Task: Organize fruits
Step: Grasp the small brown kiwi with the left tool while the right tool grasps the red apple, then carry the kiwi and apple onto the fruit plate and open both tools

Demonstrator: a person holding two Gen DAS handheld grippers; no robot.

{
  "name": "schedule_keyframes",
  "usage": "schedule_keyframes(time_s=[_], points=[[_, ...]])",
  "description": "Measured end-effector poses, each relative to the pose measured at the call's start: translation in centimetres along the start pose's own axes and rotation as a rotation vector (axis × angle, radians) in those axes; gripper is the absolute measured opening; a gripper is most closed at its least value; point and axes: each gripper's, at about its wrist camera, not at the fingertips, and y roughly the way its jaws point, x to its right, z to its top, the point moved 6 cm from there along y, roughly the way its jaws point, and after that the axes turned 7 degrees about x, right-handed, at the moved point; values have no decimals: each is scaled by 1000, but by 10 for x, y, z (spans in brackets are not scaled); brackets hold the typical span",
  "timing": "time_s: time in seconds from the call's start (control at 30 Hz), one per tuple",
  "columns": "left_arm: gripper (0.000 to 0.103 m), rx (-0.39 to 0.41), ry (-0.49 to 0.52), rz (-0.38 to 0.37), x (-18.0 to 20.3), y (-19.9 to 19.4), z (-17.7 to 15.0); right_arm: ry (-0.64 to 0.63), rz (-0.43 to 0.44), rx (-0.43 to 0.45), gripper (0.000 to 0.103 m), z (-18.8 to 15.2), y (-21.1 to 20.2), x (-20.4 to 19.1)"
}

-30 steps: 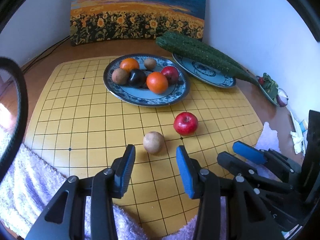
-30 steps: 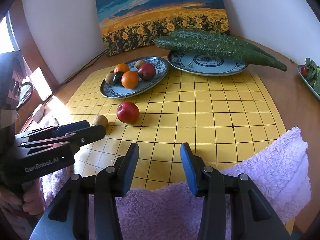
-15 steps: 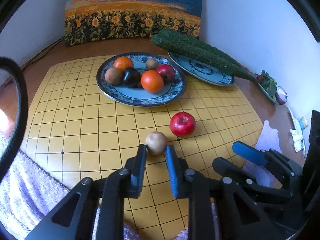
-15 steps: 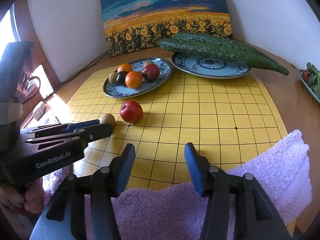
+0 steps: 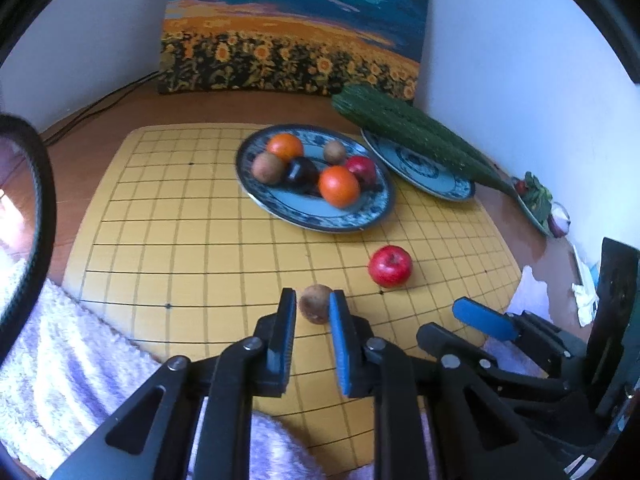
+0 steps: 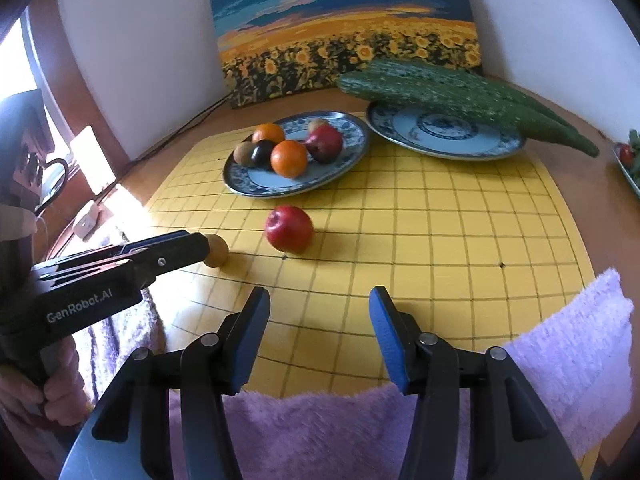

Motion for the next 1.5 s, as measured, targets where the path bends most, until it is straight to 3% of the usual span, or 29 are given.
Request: schedule_keyframes(time_s=[0.6, 0.93, 1.37, 1.5], points=[[14, 24, -80, -8, -30, -6, 9, -70, 25, -2, 49, 24, 29, -30], [14, 13, -99, -11, -33, -2, 8, -64, 5, -19, 32, 24, 41, -24], [16, 9, -63, -54, -16, -2, 7, -40, 13, 11, 31, 30, 32, -21], [22, 5, -48, -58, -11, 1, 6, -38, 14, 14, 31, 30, 28, -20]])
